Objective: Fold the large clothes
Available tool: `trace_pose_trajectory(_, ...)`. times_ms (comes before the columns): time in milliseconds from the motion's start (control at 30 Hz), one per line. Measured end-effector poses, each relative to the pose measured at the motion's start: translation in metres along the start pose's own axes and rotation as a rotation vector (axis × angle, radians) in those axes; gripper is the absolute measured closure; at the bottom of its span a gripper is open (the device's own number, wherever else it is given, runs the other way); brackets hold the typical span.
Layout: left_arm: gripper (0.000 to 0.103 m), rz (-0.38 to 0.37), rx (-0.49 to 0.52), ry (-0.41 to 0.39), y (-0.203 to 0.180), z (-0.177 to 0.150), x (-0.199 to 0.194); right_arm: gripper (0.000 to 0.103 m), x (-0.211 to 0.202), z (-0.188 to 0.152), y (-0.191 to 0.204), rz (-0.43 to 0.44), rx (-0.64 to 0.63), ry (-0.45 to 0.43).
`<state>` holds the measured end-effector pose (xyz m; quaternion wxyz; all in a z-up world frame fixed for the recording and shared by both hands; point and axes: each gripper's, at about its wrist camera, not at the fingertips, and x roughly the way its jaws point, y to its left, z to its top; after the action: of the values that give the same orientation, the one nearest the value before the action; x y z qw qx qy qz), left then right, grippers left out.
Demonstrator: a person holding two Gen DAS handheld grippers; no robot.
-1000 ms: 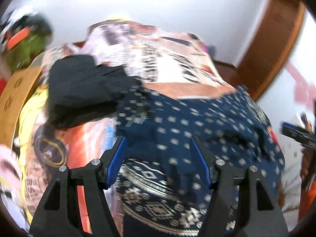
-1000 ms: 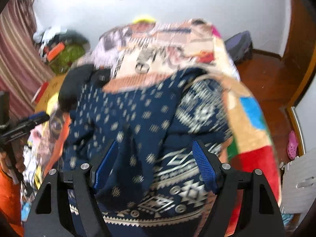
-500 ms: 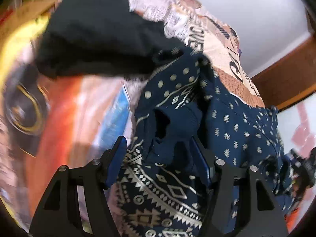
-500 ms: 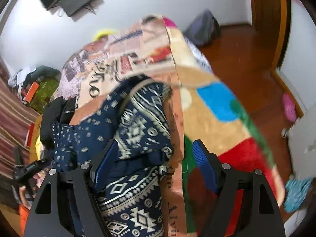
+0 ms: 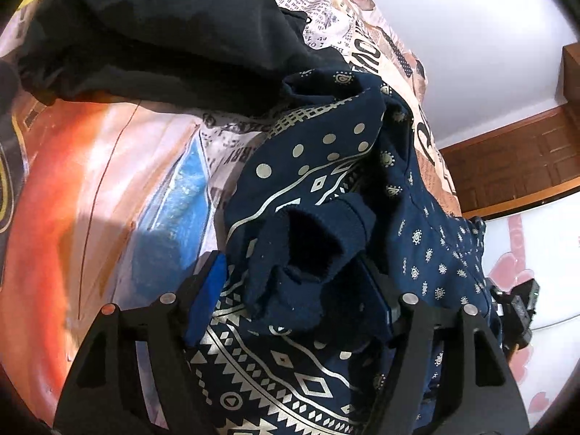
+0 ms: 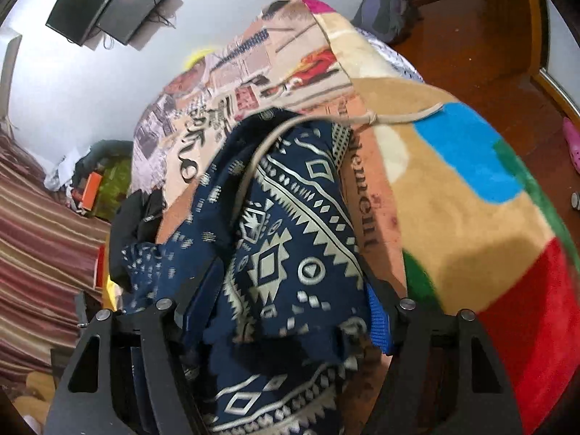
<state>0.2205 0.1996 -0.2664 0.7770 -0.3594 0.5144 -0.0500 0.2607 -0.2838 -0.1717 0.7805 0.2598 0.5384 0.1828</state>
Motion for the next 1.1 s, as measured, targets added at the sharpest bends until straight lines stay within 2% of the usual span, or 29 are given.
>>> trace_pose_trajectory(33,0.036,0.001,0.003,-0.004,-0.001,0.0,0.0,0.051,0.005,0.0,-0.002,-0.009,0.011,0.013)
trace_pose_trajectory(67,0.04,0.006,0.016,-0.01,-0.004,-0.001,-0.002,0.057,0.009,-0.001,-0.006,-0.013,0.034,0.023)
trace_pose_trajectory(100,0.051,0.012,0.038,-0.016,-0.007,-0.002,-0.004,0.061,0.009,-0.001,-0.007,-0.011,0.044,0.021)
trace_pose_trajectory(133,0.065,0.017,0.06,-0.022,-0.011,-0.003,-0.006,0.071,0.008,0.0,-0.006,-0.004,0.044,0.017)
trace_pose_trajectory(167,0.073,0.026,0.089,-0.031,-0.017,-0.005,-0.01,0.079,0.004,0.0,-0.004,0.008,0.041,0.012)
trace_pose_trajectory(200,0.083,0.032,0.114,-0.037,-0.022,-0.006,-0.012,0.082,-0.002,0.0,-0.001,0.008,0.034,-0.001)
trace_pose_trajectory(233,0.085,0.05,0.145,-0.049,-0.032,-0.007,-0.015,0.085,-0.005,0.001,0.003,0.006,0.022,-0.013)
trace_pose_trajectory(333,0.088,0.106,0.247,-0.102,-0.062,-0.01,-0.029,0.088,-0.018,0.006,0.023,-0.004,-0.041,-0.059)
trace_pose_trajectory(567,0.09,0.079,0.374,-0.219,-0.118,-0.001,-0.077,0.09,-0.045,0.024,0.09,0.004,-0.239,-0.141)
trace_pose_trajectory(700,0.09,0.08,0.425,-0.316,-0.145,0.016,-0.108,0.09,-0.053,0.04,0.123,0.009,-0.317,-0.195)
trace_pose_trajectory(900,0.09,0.099,0.445,-0.411,-0.153,0.049,-0.133,0.09,-0.053,0.078,0.149,0.033,-0.349,-0.271)
trace_pose_trajectory(1100,0.09,0.144,0.404,-0.422,-0.134,0.087,-0.12,0.09,-0.019,0.114,0.16,0.025,-0.347,-0.268)
